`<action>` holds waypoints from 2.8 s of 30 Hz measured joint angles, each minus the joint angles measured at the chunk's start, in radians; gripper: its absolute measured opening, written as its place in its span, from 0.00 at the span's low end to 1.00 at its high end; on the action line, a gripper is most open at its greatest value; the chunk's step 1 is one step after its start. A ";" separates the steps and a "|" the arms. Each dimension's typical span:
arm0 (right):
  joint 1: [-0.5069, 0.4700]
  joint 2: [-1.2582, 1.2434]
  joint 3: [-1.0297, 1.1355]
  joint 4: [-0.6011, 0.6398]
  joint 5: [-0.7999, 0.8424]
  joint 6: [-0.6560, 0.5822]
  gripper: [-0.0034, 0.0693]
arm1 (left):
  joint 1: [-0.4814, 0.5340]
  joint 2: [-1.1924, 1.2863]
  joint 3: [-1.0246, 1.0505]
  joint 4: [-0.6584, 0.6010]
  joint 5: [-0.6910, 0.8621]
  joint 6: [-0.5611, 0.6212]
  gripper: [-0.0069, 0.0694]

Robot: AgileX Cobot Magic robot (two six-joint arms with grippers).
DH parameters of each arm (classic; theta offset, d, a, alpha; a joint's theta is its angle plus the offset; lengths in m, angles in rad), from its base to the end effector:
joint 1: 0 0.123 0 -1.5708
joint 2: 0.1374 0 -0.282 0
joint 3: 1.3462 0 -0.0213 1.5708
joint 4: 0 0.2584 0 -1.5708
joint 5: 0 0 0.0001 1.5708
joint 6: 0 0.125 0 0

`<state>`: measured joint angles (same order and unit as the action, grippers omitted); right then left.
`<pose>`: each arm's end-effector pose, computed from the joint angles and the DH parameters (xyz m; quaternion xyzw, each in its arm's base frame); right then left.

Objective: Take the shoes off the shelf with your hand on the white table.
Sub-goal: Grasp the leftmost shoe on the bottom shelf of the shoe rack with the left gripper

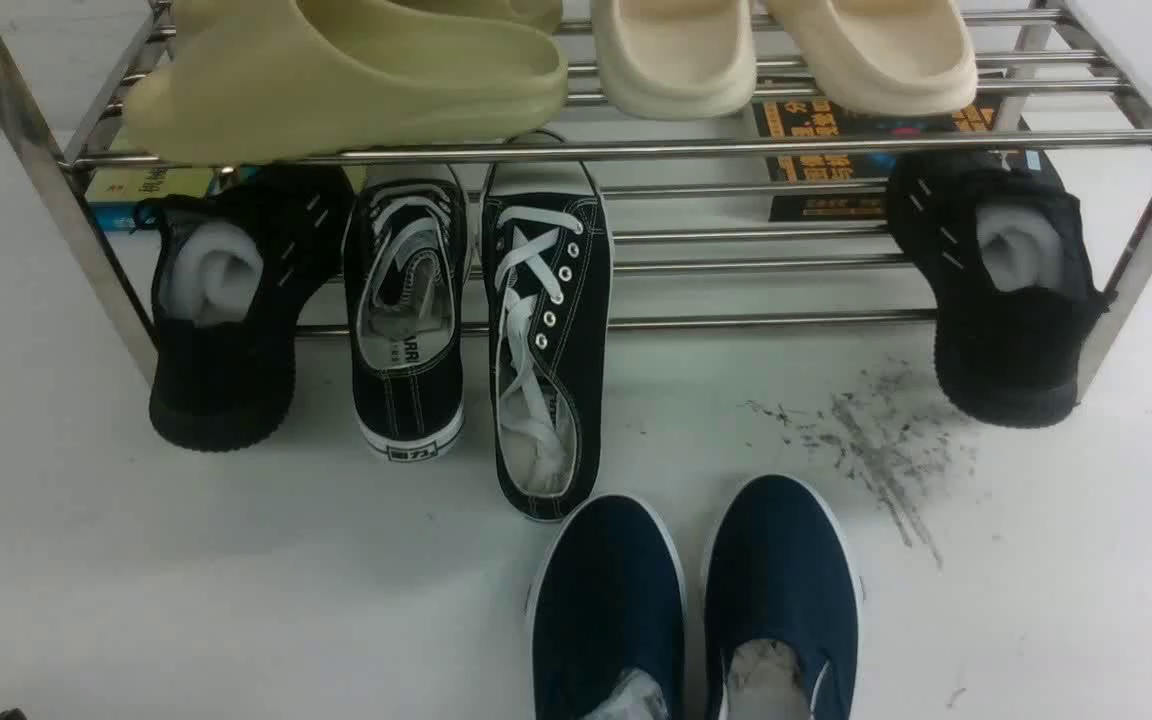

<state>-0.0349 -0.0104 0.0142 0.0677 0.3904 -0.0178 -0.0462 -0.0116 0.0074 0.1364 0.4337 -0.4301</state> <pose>0.0952 -0.0001 0.1637 0.0245 0.8063 0.0133 0.5909 0.0935 0.0028 0.1616 -0.1221 0.8068 -0.0783 0.5727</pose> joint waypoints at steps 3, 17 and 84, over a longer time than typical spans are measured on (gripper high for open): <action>0.000 0.000 0.000 0.000 0.000 0.000 0.28 | 0.000 0.000 0.000 0.000 0.000 0.000 0.41; 0.000 0.000 0.000 0.000 0.000 0.000 0.29 | 0.000 0.000 0.000 0.000 0.000 0.000 0.41; 0.000 0.000 0.000 0.000 0.000 0.000 0.37 | -0.168 1.206 -0.971 -0.323 0.557 0.085 0.10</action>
<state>-0.0349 -0.0104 0.0142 0.0677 0.3904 -0.0178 -0.2144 1.1947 -0.9635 -0.1867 0.9908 -0.3450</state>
